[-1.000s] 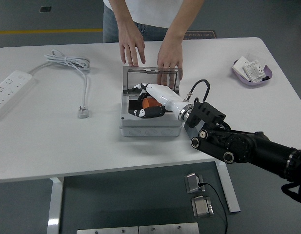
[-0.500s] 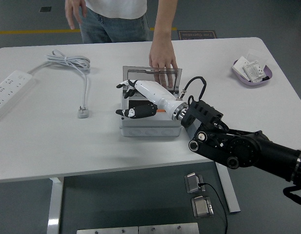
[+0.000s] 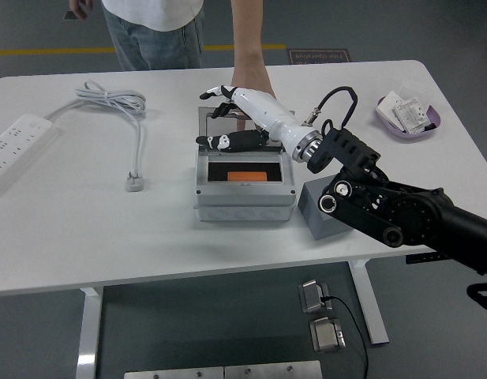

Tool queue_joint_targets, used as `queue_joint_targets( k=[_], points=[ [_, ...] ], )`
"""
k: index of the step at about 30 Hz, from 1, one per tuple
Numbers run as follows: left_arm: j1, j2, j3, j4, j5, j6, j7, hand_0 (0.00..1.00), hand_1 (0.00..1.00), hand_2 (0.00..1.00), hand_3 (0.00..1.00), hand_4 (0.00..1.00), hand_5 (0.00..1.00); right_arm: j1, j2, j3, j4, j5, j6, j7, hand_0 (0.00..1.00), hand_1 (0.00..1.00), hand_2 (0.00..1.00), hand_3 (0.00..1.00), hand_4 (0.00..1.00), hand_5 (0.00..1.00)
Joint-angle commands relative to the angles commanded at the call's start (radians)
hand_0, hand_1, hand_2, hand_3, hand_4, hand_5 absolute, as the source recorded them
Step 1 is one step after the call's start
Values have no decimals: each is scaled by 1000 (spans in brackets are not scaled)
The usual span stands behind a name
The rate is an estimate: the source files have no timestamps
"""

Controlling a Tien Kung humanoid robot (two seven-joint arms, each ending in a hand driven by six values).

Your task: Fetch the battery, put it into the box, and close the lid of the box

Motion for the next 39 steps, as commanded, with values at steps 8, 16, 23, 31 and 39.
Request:
queue_joint_targets(
  k=[8,16,23,31,39],
  points=[
    [2,2,-18,-1,19,1,7,667,725,684,626,634,188,48,-20,15,-71,41,24,8,706,694,758,821,906,556],
    [-2,-1,-13,0,16,2,4,667,725,684,626,634,186,55,-17,4,-157,82,34,20,795,771,817,834,916,570],
    [-3,-1,-18,0,22,2,6,667,725,684,626,634,185,49,-12,-15,-205,114,34,31,795,782,820,862,917,570],
    [-5,-3,-19,-1,25,2,7,667,725,684,626,634,186,23,-3,-63,-225,143,33,42,786,783,820,873,923,578],
    [-5,-5,-13,-1,20,2,6,666,725,684,626,634,184,3,-21,-87,-174,123,28,32,778,780,813,859,931,586]
  ],
)
